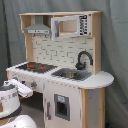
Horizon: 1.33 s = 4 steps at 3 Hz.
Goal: Play with the kitchen
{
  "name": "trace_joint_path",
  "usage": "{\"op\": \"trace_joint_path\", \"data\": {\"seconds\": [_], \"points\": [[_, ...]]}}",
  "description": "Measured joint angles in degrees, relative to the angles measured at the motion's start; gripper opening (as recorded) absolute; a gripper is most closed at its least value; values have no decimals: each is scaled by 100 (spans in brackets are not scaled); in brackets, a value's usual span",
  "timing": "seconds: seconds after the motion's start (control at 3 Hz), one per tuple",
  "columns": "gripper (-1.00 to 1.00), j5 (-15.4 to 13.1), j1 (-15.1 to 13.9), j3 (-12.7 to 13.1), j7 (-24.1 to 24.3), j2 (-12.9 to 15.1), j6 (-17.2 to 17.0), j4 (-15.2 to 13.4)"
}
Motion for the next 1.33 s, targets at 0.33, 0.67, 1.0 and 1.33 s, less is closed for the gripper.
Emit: {"op": "trace_joint_path", "data": {"seconds": [0.33,0.67,1.0,1.33], "points": [[100,2,364,48,62,1,-466,-71],[100,4,736,89,159,1,-900,-168],[100,5,1095,112,257,5,-1334,-239],[100,37,1562,175,316,12,-1662,-281]]}}
